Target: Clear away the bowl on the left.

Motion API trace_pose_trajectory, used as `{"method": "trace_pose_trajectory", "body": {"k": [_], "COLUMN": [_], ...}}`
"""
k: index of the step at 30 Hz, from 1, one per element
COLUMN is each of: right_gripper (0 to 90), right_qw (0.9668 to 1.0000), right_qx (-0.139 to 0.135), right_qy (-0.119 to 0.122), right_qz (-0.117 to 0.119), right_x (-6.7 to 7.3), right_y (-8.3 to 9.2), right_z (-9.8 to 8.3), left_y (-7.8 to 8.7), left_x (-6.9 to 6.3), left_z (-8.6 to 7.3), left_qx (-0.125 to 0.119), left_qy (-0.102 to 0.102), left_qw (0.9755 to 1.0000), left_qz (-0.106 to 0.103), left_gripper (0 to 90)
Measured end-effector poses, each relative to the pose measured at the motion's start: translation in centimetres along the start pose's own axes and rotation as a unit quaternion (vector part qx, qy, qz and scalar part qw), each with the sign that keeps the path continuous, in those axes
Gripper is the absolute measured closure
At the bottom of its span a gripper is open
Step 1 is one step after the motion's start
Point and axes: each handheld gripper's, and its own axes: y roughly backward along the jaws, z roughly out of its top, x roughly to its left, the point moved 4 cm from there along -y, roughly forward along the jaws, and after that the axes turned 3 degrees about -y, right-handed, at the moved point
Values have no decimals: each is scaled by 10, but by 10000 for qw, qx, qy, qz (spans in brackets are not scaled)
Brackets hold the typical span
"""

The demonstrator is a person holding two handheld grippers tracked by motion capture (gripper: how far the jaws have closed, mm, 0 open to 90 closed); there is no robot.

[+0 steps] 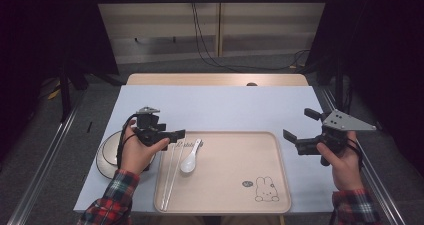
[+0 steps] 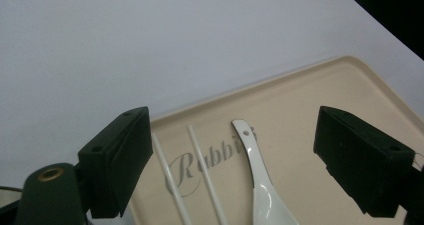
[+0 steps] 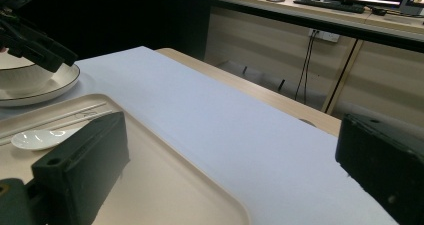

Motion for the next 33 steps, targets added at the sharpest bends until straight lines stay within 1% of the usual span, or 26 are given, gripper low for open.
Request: {"method": "trace_pose_trajectory", "body": {"k": [1, 4, 7, 10, 13, 17, 19, 21, 23, 24, 25, 26, 30, 31, 32, 33], "right_gripper": [4, 4, 4, 4, 4, 4, 4, 4, 4, 4, 4, 4, 4, 4, 4, 4], "right_qw": [10000, 10000, 10000, 10000, 10000, 10000, 10000, 10000, 10000, 10000, 10000, 10000, 10000, 10000, 10000, 10000], "right_qx": [3, -7, -16, -2, 4, 4, -3, 6, 7, 2, 7, 7, 10, 9, 5, 7], "right_qy": [11, 5, 3, 26, 27, 42, 33, 36, 46, 32, 26, 26, 32, 22, 37, 38], "right_qz": [4, 3, 3, -30, 28, 28, 26, 32, 33, 27, 31, 31, 27, 25, 25, 30], "right_x": [0, 0, 0, 0, 1, 1, 1, 2, 1, 2, 2, 2, 1, 2, 2, 2], "right_y": [0, 1, 2, 1, 1, 1, 1, 1, 1, 1, 1, 1, 1, 1, 1, 1], "right_z": [0, 0, 0, 0, 0, 0, 0, 0, 0, 0, 0, 0, 0, 0, 0, 0], "left_y": [2, 7, 13, 17, 22, 28, 32, 34, 36, 37, 38, 39, 43, 45, 45, 47], "left_x": [2, 6, 11, 14, 18, 23, 26, 28, 30, 32, 32, 34, 38, 40, 40, 42], "left_z": [0, 0, 0, 0, 0, -1, -1, -1, -2, -2, -2, -3, -3, -4, -4, -4], "left_qx": [29, 19, 44, 37, 43, 94, 94, 117, 97, 119, 110, 133, 106, 120, 84, 122], "left_qy": [-37, -2, -19, -21, -35, -58, -26, -52, -9, -28, 33, -30, 4, -43, 17, -19], "left_qw": [10000, 10000, 9999, 9999, 9998, 9997, 9996, 9995, 9994, 9994, 9994, 9993, 9991, 9991, 9991, 9989], "left_qz": [8, 28, 105, 139, 182, 200, 264, 284, 320, 319, 325, 347, 404, 416, 426, 453], "left_gripper": [154, 152, 149, 144, 142, 141, 141, 140, 140, 140, 138, 138, 137, 136, 136, 136]}}
